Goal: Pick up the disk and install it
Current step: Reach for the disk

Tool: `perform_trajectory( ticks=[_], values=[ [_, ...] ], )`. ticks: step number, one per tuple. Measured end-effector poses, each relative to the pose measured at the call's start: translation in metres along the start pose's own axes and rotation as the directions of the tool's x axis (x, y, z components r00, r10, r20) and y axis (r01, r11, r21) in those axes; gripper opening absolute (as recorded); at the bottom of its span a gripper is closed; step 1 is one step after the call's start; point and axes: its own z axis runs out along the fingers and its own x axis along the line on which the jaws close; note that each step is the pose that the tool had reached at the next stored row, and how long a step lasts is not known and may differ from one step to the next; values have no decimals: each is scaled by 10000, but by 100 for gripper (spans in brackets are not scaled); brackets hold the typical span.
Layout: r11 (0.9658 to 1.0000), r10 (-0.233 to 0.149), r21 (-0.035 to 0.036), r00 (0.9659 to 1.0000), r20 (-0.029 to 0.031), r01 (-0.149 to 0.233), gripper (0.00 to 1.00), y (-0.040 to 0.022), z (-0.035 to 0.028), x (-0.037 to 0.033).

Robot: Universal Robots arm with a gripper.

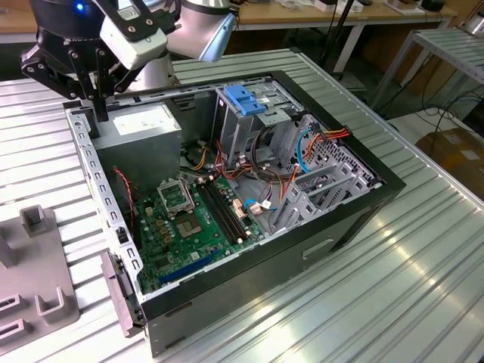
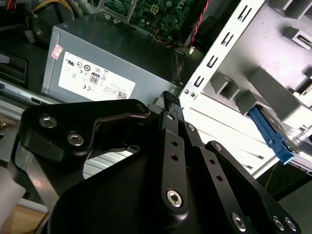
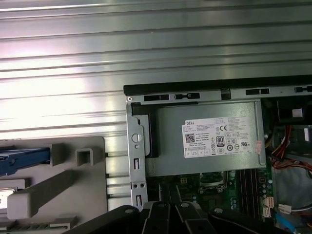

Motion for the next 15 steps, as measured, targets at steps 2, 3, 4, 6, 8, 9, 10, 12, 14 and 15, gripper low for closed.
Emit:
perform_trajectory(
  ticks=[2,3,4,6,8,9,10,12,14,15],
  values=[
    [10000,-1,0,10000,-2,1,10,-1,0,11],
    [10000,-1,0,10000,-3,1,10,-1,0,14],
    [10000,-1,0,10000,-4,1,10,-1,0,18],
    [10000,0,-1,10000,-4,0,10,-2,0,27],
    [10000,0,-1,10000,-5,0,10,-3,0,37],
    [10000,0,0,10000,-5,0,10,-3,-1,42],
    [10000,0,-1,10000,-6,0,10,-3,0,47],
    [10000,0,0,10000,-6,0,10,-5,-1,67],
    [10000,0,0,10000,-7,0,10,-6,-1,76],
    [10000,-1,0,10000,-7,1,10,-6,-1,81]
  ],
)
